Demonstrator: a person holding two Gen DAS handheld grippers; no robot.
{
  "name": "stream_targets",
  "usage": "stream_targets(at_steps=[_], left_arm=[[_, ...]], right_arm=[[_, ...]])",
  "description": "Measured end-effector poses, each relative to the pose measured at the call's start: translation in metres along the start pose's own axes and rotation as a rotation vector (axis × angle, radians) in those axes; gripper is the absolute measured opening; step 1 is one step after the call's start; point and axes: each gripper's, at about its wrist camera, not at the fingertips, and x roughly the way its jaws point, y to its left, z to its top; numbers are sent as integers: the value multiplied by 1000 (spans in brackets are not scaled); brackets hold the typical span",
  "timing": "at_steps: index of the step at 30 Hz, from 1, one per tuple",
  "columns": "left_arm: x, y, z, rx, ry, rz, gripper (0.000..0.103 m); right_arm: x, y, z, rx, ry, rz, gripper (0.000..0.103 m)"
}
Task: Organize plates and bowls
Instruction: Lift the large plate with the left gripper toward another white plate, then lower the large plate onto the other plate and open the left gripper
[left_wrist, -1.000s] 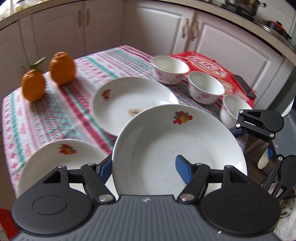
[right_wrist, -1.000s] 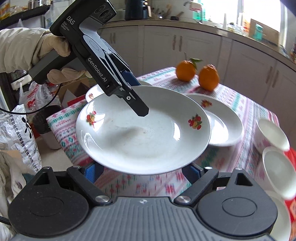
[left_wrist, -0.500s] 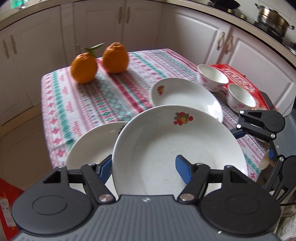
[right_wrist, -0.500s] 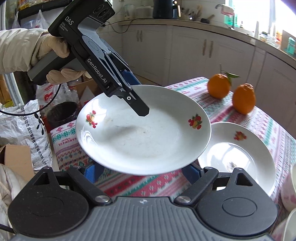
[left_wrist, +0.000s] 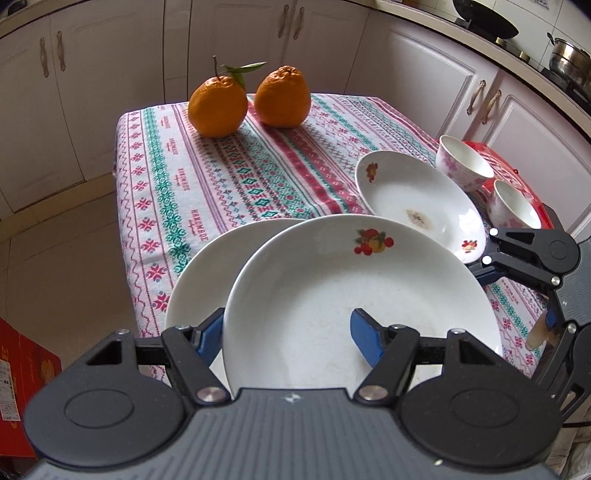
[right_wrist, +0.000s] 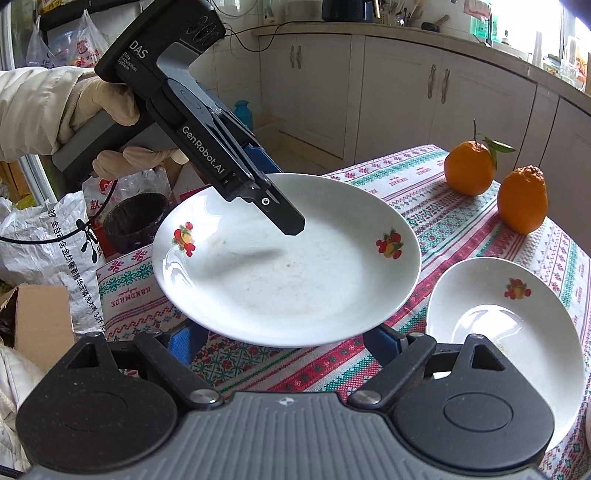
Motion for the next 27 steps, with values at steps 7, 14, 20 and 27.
stream_targets(at_steps=[7, 14, 20, 27], left_arm=[[9, 7, -2, -18, 12, -6, 70], [17, 11, -4, -28, 40, 4, 70], [16, 12, -4, -22, 43, 14, 71], [12, 15, -3, -21, 48, 25, 71]], right_arm=[[3, -2, 5, 34, 15, 5, 93], [3, -2, 8, 57, 23, 5, 93], [4, -4, 9, 65, 20, 5, 93], [6, -4, 8, 70, 13, 7, 93]])
